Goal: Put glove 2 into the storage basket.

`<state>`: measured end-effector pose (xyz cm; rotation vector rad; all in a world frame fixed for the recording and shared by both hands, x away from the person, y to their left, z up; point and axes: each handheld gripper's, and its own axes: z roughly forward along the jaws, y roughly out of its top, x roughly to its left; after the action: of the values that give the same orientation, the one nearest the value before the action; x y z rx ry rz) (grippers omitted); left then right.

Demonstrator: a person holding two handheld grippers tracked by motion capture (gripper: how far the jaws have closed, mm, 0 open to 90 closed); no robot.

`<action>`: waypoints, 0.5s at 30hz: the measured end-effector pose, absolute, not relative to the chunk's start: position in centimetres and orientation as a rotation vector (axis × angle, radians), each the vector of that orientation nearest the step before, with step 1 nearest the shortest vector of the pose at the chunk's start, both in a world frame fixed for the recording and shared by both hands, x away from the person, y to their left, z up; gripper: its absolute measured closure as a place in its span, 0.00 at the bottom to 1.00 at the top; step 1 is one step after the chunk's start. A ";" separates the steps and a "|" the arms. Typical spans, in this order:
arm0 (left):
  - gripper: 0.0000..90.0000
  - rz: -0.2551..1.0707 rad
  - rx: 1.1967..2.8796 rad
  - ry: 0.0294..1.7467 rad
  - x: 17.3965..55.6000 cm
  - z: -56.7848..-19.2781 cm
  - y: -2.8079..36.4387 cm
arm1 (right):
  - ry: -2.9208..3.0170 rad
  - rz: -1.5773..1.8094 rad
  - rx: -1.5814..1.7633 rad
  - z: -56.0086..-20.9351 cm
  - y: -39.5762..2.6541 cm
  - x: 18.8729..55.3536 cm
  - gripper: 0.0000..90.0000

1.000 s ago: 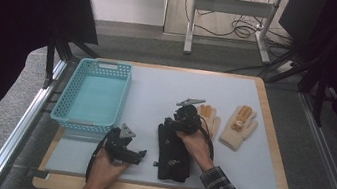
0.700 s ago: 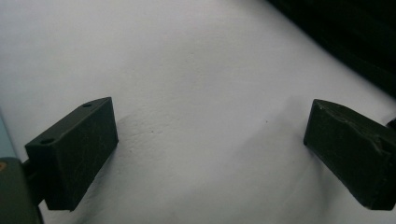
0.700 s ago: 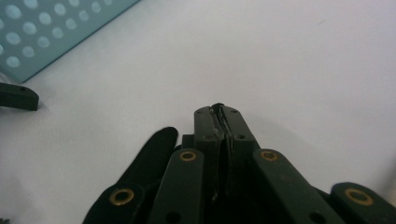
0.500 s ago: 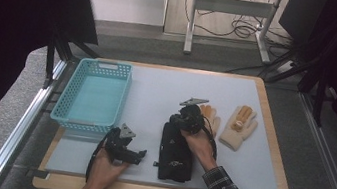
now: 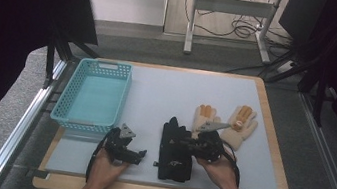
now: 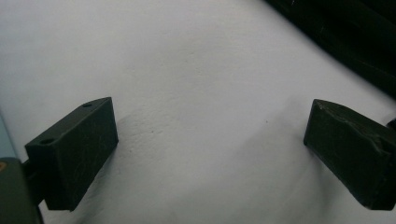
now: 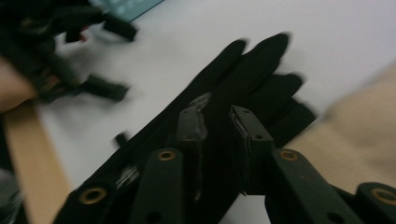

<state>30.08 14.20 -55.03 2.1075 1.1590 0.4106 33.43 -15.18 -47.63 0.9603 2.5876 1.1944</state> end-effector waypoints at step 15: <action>0.03 0.411 2.111 1.157 30.1 -55.0 14.2 | 2.678 1.098 0.903 -50.8 -14.1 30.4 0.97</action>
<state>30.08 14.22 -55.01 2.1115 1.1570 0.4112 30.40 -14.12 -50.82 0.9031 2.6777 1.0983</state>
